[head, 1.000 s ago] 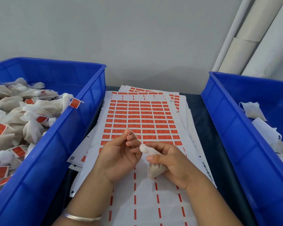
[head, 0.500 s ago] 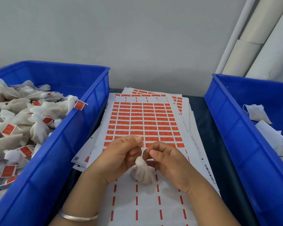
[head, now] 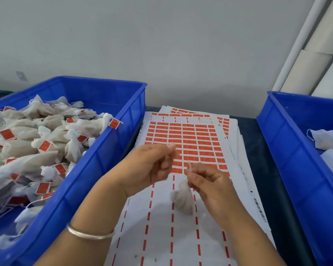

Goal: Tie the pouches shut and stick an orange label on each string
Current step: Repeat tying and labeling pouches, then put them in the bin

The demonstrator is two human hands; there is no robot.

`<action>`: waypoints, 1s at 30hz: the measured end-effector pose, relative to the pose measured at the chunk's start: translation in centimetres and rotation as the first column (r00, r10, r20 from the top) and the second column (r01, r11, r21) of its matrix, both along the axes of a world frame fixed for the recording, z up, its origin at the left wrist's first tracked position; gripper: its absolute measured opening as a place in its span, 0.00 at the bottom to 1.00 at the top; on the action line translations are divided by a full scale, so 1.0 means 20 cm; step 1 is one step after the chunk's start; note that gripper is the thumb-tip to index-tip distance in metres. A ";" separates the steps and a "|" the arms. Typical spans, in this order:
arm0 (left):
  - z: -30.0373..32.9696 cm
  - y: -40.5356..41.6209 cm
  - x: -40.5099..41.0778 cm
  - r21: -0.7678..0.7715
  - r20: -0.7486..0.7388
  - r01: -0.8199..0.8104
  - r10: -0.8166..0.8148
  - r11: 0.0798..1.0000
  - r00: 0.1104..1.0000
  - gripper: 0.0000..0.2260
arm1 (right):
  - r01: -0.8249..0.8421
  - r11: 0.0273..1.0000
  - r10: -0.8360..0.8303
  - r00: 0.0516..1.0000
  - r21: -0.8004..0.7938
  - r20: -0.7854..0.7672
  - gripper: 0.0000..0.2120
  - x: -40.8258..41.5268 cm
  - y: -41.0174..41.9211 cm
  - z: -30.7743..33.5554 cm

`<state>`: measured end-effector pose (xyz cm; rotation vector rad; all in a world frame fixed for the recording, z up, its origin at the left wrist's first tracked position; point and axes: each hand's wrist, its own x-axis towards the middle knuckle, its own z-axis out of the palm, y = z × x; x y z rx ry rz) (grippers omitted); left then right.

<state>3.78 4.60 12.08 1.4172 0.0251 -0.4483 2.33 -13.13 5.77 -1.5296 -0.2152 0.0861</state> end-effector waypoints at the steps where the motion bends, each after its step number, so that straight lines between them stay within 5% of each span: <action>1: -0.02 0.02 0.01 -0.057 -0.010 -0.108 0.108 0.992 0.994 0.12 | 0.003 1.000 -0.003 1.000 0.023 -0.020 0.14 0.00 0.00 0.00; 3: -0.10 0.05 0.04 0.202 0.110 -0.293 0.275 0.935 0.955 0.08 | 0.018 0.998 -0.014 0.998 0.060 -0.058 0.16 0.01 -0.01 -0.01; 6: -0.22 0.07 0.05 0.663 0.376 -0.405 0.188 0.629 0.907 0.05 | 0.040 0.996 -0.033 0.995 0.075 -0.093 0.16 0.02 -0.01 -0.02; 10: -0.37 0.11 0.05 0.874 0.273 -0.240 -0.018 0.423 0.962 0.24 | 0.046 0.995 -0.035 0.992 0.085 -0.123 0.15 0.03 -0.01 -0.04; 18: -0.52 0.11 0.04 0.953 0.250 -0.205 -0.194 0.222 0.949 0.32 | 0.039 0.996 -0.028 0.991 0.080 -0.127 0.16 0.03 0.00 -0.05; 30: -0.58 0.12 0.06 0.938 0.311 -0.264 -0.209 0.224 0.927 0.27 | 0.062 0.998 -0.058 0.989 0.029 -0.134 0.10 0.03 0.01 -0.07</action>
